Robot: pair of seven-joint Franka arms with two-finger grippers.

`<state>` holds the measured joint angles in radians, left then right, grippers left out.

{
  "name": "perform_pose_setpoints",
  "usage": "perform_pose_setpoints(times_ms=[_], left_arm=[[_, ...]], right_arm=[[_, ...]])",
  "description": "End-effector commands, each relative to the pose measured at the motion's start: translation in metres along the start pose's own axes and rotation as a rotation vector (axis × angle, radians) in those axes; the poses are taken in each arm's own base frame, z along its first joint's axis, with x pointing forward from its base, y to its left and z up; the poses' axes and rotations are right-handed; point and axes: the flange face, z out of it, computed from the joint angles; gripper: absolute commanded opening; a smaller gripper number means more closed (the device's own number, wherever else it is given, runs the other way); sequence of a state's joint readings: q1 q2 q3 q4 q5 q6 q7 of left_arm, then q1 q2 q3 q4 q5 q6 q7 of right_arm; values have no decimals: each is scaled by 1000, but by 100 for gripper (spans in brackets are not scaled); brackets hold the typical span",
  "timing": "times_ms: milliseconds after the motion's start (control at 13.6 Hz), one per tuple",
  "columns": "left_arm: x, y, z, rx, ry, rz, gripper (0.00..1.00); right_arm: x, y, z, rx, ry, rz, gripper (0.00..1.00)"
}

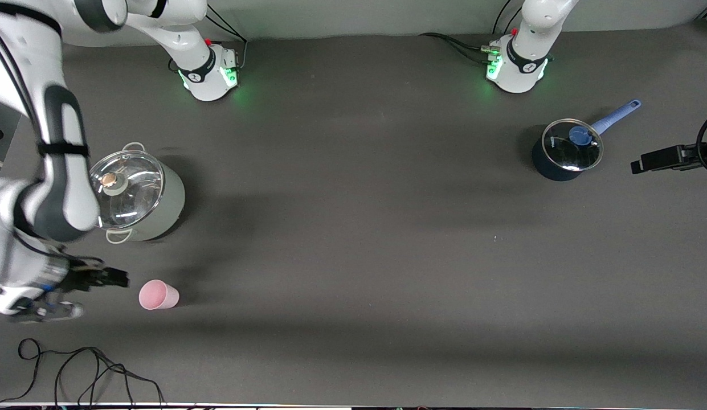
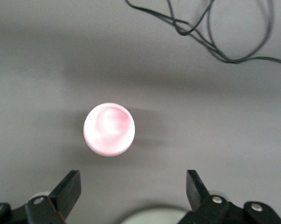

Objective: Transfer pink cup from left to right arm

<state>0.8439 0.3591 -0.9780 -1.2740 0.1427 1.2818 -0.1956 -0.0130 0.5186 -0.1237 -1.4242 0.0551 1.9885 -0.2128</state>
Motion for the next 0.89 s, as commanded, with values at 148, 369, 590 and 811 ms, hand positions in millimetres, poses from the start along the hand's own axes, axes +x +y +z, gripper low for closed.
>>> perform_pose_setpoints(times_ms=[148,369,590,811], left_arm=[[-1,7,3,77,-5,24,100],[-3,7,-2,73,11,30,100],[-4,-8,-2,72,15,51,100],[-12,-3,1,85,42,61,100]], right_arm=[[-49,11,-120,-3,16,-4,100],[-72,18,-165,2,23,11,100],[-87,9,-195,9,33,1,100],[-94,0,-212,15,45,-7,100]])
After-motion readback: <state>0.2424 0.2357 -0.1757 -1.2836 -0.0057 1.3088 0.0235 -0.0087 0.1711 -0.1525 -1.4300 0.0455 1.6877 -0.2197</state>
